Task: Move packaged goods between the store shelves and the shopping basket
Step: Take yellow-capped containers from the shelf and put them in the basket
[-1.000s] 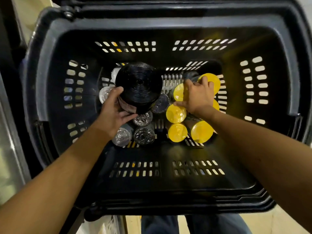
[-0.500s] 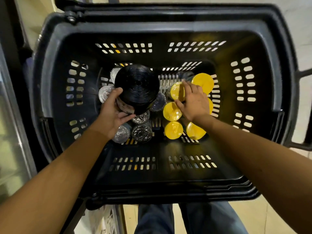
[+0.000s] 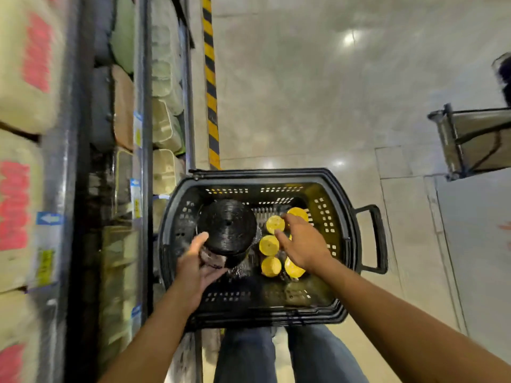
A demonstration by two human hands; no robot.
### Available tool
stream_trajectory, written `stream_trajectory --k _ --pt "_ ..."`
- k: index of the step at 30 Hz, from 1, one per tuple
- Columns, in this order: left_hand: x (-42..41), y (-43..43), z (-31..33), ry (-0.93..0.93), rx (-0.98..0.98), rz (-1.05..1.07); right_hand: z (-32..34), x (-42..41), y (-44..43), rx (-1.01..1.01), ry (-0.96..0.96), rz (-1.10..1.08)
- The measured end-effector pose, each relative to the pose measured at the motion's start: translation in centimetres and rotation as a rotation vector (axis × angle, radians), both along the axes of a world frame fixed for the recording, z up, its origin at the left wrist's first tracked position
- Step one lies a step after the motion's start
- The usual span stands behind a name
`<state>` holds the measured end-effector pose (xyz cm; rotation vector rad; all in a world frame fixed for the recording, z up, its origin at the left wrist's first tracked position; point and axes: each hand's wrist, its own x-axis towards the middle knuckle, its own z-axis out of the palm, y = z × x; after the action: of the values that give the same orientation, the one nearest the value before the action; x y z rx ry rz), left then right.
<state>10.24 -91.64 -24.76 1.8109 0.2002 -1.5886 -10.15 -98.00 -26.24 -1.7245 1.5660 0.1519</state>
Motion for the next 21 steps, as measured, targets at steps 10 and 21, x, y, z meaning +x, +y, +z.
stream_trajectory --k 10,21 --pt "-3.3 3.6 15.3 -0.097 -0.213 0.205 17.0 -2.6 -0.8 -0.147 -0.112 0.303" --pt "-13.5 17.6 26.2 -0.171 -0.314 0.768 27.2 -3.1 5.2 -0.222 -0.276 0.833"
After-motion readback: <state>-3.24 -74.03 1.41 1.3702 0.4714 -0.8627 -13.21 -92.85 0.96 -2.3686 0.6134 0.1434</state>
